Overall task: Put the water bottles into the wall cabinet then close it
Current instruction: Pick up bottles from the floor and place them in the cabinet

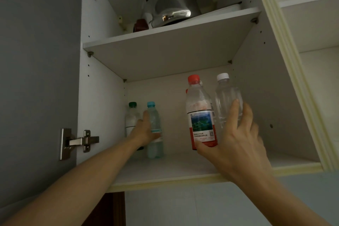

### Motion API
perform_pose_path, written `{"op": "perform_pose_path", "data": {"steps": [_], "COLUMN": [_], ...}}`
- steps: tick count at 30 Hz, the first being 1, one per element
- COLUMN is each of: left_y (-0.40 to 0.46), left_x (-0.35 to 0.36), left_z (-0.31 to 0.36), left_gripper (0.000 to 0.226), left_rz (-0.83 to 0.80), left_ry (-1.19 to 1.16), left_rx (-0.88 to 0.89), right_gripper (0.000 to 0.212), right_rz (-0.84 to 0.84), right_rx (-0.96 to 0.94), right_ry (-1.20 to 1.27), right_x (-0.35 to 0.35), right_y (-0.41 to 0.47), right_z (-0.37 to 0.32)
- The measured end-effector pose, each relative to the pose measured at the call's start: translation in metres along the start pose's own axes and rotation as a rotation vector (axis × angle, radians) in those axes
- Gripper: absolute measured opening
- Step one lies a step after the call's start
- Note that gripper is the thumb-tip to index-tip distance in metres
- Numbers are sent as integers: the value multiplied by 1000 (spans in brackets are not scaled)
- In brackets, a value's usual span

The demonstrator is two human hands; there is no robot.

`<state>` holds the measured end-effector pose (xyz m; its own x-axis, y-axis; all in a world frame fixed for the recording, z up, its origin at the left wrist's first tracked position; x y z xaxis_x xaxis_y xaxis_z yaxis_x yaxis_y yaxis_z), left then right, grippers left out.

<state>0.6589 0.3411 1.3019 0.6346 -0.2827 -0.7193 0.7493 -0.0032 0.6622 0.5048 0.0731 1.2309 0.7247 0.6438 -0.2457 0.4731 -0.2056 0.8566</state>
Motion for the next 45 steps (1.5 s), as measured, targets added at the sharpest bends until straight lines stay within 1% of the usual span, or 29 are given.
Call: {"op": "perform_pose_path", "data": {"steps": [3,6,8,9,12,15,21,26,29,33,34,35,36,37,39,40,41,42,43,44,45], "left_y": [3,2,3,4,6,6,2,-4,-4,-8,-10,-13,-16,-18,-29,-37,-47,-57,-67,-77,-85], "left_x": [1,-1,-1,1,14,21,20,15,12,9,6,1,-6,-15,-35,-43,-48,-51,-52,-52,-51], "left_z": [-2,-1,-1,-3,-13,-20,-17,-20,-23,-18,-14,-7,2,14,42,58,73,87,100,112,122], "left_gripper": [108,112,113,113,116,121,118,119,122,124,121,115,104,90,59,51,51,61,74,85,89], "left_rz": [20,104,167,163,62,65,41,6,17,-3,-17,-31,-27,6,131,164,146,91,17,-58,-119], "left_ry": [193,546,765,839,1034,1075,1111,1103,1117,1120,1096,1015,848,609,66,-189,-401,-546,-618,-634,-626], "left_rx": [5,19,87,138,275,299,313,283,257,214,203,190,175,156,115,97,87,95,116,141,162], "right_gripper": [135,134,134,133,132,132,133,132,133,130,127,121,112,103,90,86,82,77,69,60,52], "right_rz": [-7,-30,-47,-48,-48,-49,-47,-47,-41,-53,-53,-44,-22,9,68,83,88,87,85,80,74], "right_rx": [-1,2,4,1,-5,-3,-1,-5,-3,10,26,40,50,65,128,165,193,210,216,216,212], "right_ry": [3,13,17,20,28,29,35,28,32,94,137,191,253,320,446,493,525,543,550,548,543], "right_x": [0,0,-1,-1,-3,-3,-3,-2,-1,-3,-4,-5,-7,-10,-14,-15,-16,-16,-17,-18,-19], "right_y": [1,1,0,0,0,0,1,1,1,3,4,4,4,5,8,10,11,12,13,14,14], "right_z": [0,-1,-1,-2,-2,-2,0,1,2,2,2,3,5,7,13,16,19,21,22,22,21]}}
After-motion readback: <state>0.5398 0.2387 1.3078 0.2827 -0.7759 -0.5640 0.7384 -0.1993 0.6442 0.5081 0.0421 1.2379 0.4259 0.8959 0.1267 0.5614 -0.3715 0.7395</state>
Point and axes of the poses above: each hand's wrist, its own y-axis towards the middle knuckle, its own x-axis out of the palm, z = x × y, the point moved 4 cm from there along y, towards the middle knuckle, and after that the axes turned 14 degrees about y, right-handed, at the moved point
